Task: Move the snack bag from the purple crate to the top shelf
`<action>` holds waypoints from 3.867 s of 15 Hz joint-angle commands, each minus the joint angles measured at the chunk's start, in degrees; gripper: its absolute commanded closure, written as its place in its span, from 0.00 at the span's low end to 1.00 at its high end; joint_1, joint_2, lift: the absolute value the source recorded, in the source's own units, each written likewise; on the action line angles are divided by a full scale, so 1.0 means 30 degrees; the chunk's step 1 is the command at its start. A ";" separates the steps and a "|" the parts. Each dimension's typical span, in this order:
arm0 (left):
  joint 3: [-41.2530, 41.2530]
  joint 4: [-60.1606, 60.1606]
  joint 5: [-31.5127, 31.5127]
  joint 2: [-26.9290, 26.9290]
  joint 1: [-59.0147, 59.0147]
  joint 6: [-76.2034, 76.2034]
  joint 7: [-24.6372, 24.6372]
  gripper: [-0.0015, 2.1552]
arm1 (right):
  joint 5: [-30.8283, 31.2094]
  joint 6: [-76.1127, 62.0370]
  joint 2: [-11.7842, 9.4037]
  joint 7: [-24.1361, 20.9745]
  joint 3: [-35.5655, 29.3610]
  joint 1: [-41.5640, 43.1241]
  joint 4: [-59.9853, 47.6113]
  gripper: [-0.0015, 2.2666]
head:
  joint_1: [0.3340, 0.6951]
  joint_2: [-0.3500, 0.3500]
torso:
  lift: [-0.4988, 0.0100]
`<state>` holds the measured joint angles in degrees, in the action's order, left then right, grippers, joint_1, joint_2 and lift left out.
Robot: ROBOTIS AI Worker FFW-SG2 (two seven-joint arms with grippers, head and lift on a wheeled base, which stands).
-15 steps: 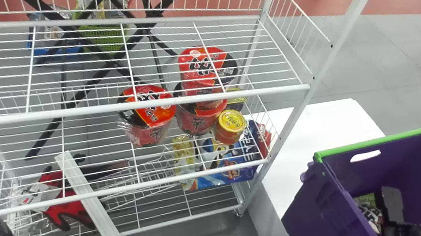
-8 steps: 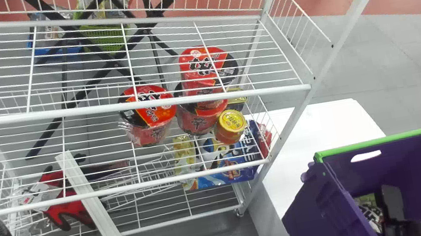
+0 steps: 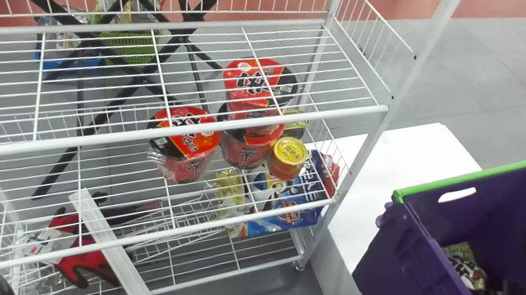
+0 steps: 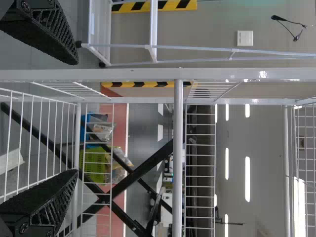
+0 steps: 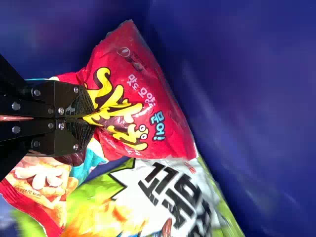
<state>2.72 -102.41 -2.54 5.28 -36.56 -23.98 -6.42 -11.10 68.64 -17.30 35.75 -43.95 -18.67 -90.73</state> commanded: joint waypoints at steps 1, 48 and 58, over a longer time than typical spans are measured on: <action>0.0000 0.0036 -0.0061 -0.0001 0.0059 -0.0048 0.0000 0.00 | -0.0784 0.2479 0.0435 0.0680 -0.1990 -0.0487 -0.2686 0.92 | 1.00 0.00 | 0.09; 0.0059 0.0212 -0.0061 0.0058 0.0117 -0.0107 0.0058 0.00 | -0.1897 0.5467 0.1226 0.0445 -0.6531 -0.0545 -0.4854 1.00 | 1.00 0.00 | 0.44; 0.0059 0.0300 -0.0090 0.0058 0.0147 -0.0165 0.0058 0.00 | -0.1926 0.5409 0.1314 0.0416 -0.6531 -0.0575 -0.4737 1.00 | 1.00 0.00 | 0.52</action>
<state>2.90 -101.47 -2.81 5.45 -36.12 -24.40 -6.24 -16.87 84.86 -13.48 37.00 -63.54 -20.32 -104.94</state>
